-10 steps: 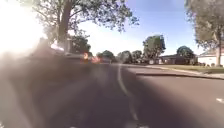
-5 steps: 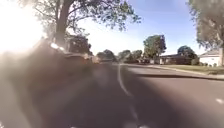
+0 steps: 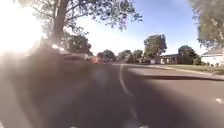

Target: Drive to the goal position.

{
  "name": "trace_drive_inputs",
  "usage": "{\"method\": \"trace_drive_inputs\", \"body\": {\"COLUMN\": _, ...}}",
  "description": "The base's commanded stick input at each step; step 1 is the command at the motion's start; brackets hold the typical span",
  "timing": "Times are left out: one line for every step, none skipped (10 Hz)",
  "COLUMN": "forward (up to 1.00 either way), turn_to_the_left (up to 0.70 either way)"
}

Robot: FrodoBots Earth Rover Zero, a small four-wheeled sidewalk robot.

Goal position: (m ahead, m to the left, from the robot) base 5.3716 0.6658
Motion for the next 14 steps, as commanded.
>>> {"method": "trace_drive_inputs", "body": {"forward": 1.0, "turn_to_the_left": -0.35}}
{"method": "trace_drive_inputs", "body": {"forward": 1.0, "turn_to_the_left": -0.01}}
{"method": "trace_drive_inputs", "body": {"forward": 1.0, "turn_to_the_left": 0.0}}
{"method": "trace_drive_inputs", "body": {"forward": 1.0, "turn_to_the_left": 0.0}}
{"method": "trace_drive_inputs", "body": {"forward": 1.0, "turn_to_the_left": 0.0}}
{"method": "trace_drive_inputs", "body": {"forward": 1.0, "turn_to_the_left": 0.0}}
{"method": "trace_drive_inputs", "body": {"forward": 1.0, "turn_to_the_left": 0.0}}
{"method": "trace_drive_inputs", "body": {"forward": 1.0, "turn_to_the_left": 0.0}}
{"method": "trace_drive_inputs", "body": {"forward": 1.0, "turn_to_the_left": 0.0}}
{"method": "trace_drive_inputs", "body": {"forward": 1.0, "turn_to_the_left": 0.0}}
{"method": "trace_drive_inputs", "body": {"forward": 1.0, "turn_to_the_left": 0.0}}
{"method": "trace_drive_inputs", "body": {"forward": 1.0, "turn_to_the_left": 0.0}}
{"method": "trace_drive_inputs", "body": {"forward": 1.0, "turn_to_the_left": 0.0}}
{"method": "trace_drive_inputs", "body": {"forward": 1.0, "turn_to_the_left": 0.0}}
